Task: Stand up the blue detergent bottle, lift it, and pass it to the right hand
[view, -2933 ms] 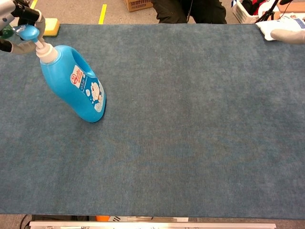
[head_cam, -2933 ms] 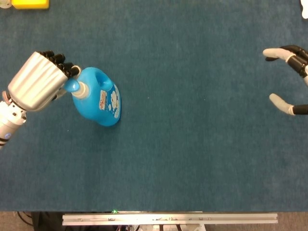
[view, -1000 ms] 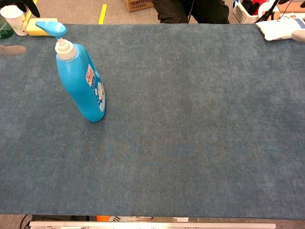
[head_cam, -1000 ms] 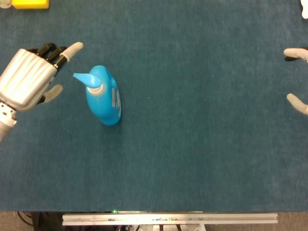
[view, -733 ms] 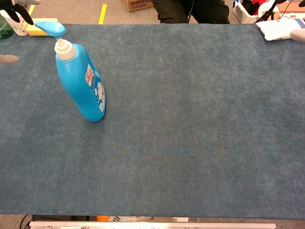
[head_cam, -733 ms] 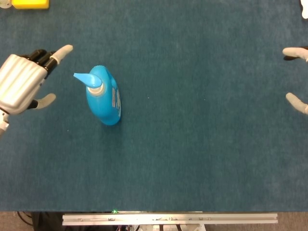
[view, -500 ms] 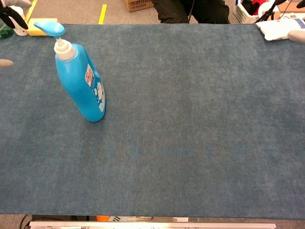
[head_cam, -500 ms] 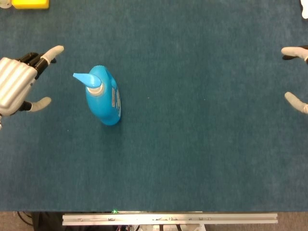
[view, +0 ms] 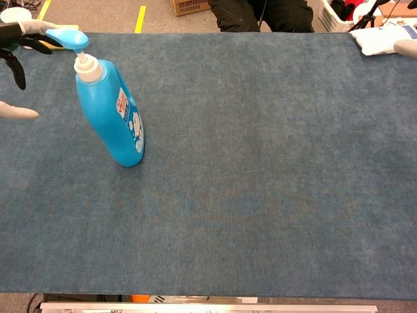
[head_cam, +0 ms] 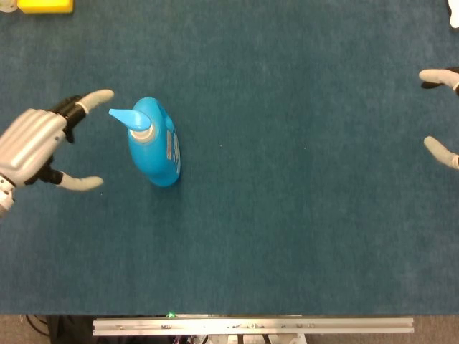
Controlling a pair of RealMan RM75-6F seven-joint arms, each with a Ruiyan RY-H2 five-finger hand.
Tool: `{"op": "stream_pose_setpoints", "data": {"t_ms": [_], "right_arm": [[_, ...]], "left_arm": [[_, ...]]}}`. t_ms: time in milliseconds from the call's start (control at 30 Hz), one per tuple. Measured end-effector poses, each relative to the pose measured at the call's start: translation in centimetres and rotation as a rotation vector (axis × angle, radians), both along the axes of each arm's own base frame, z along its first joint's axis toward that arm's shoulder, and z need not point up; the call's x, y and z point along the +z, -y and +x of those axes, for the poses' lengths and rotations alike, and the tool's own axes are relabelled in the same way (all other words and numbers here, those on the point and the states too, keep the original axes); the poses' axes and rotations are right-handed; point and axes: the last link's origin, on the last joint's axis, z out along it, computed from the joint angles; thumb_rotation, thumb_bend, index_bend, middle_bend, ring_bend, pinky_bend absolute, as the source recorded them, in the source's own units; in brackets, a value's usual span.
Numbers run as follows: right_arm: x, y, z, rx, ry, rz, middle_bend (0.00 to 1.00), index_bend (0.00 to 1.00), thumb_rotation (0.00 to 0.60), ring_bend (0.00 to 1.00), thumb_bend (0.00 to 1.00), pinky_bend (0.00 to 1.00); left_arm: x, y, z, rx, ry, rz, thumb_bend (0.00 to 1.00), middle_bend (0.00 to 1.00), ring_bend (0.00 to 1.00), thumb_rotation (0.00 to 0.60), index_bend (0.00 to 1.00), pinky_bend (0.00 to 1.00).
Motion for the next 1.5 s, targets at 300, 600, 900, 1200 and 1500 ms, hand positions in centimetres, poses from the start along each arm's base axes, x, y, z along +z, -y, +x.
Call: {"op": "stream_pose_setpoints", "data": {"t_ms": [300, 600, 900, 1200, 1500], "right_arm": [[0.1, 0.0, -0.3, -0.013, -0.007, -0.001, 0.29, 0.20, 0.600, 0.16, 0.27, 0.22], [0.3, 0.0, -0.7, -0.026, -0.005, -0.004, 0.29, 0.20, 0.600, 0.16, 0.27, 0.22], [0.5, 0.1, -1.3, -0.041, -0.006, -0.008, 0.29, 0.20, 0.600, 0.16, 0.27, 0.22], [0.6, 0.1, -1.6, -0.047, 0.000, -0.006, 0.29, 0.20, 0.600, 0.16, 0.27, 0.22], [0.6, 0.1, -1.8, -0.054, -0.005, -0.003, 0.29, 0.20, 0.600, 0.16, 0.27, 0.22]], "left_arm": [[-2.7, 0.0, 0.6, 0.034, 0.023, -0.049, 0.10, 0.02, 0.07, 0.473, 0.00, 0.43], [-4.3, -0.7, 1.6, 0.082, 0.043, -0.036, 0.10, 0.00, 0.05, 0.518, 0.00, 0.43], [-6.1, -1.1, 3.3, 0.147, 0.097, -0.057, 0.10, 0.00, 0.01, 0.527, 0.00, 0.41], [-6.9, -1.4, 4.6, 0.169, 0.137, -0.066, 0.10, 0.00, 0.00, 0.525, 0.00, 0.40], [-8.2, -2.2, 4.8, 0.194, 0.144, -0.020, 0.10, 0.00, 0.00, 0.567, 0.00, 0.40]]}}
